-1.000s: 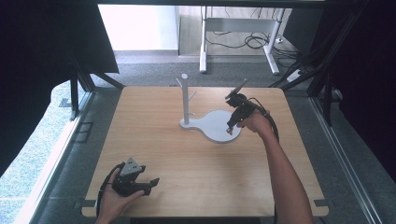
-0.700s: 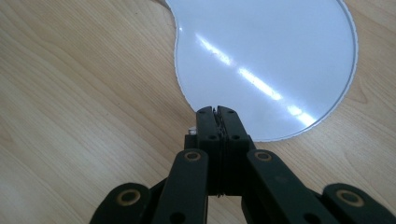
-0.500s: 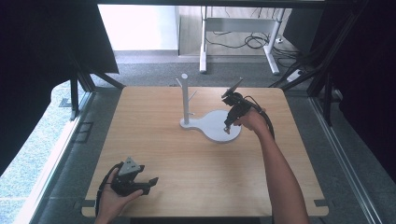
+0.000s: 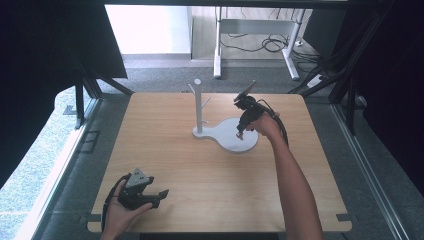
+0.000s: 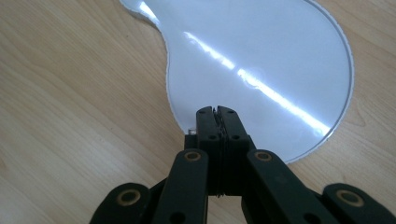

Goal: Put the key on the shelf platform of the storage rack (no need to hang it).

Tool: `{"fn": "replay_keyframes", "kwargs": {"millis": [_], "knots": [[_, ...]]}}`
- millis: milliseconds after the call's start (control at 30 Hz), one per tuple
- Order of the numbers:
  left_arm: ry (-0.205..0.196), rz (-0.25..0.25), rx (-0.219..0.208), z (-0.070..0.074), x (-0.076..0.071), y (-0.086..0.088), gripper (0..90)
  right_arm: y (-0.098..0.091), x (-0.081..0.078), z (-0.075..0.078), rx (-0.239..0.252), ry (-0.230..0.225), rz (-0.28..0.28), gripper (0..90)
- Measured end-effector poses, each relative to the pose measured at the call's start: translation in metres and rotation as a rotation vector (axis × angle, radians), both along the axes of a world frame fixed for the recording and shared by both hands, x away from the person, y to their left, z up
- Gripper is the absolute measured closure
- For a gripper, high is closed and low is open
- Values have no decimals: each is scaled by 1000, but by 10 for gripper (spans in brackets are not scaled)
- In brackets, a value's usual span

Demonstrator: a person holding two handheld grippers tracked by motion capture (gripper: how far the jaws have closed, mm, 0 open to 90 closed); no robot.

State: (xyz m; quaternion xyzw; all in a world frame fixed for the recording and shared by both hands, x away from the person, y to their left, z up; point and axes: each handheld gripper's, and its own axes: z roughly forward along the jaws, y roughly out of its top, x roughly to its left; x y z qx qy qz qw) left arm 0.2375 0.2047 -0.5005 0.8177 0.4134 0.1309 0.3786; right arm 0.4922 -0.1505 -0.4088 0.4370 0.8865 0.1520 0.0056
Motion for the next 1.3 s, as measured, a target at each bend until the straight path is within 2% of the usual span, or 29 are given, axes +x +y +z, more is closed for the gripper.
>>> {"fn": "replay_keyframes", "kwargs": {"millis": [300, 667, 1067, 1300], "knots": [[5, 8, -2, -2, 1, 0, 267, 7, 12, -8, 1, 6, 0, 900], [9, 10, 4, -3, 2, 2, 267, 13, 25, -15, -1, -13, -18, 899], [8, 10, 8, -4, 2, 1, 267, 9, 32, -34, 5, -9, -37, 898], [7, 11, 9, -4, 2, 1, 267, 7, 32, -47, 11, -22, -42, 897]]}}
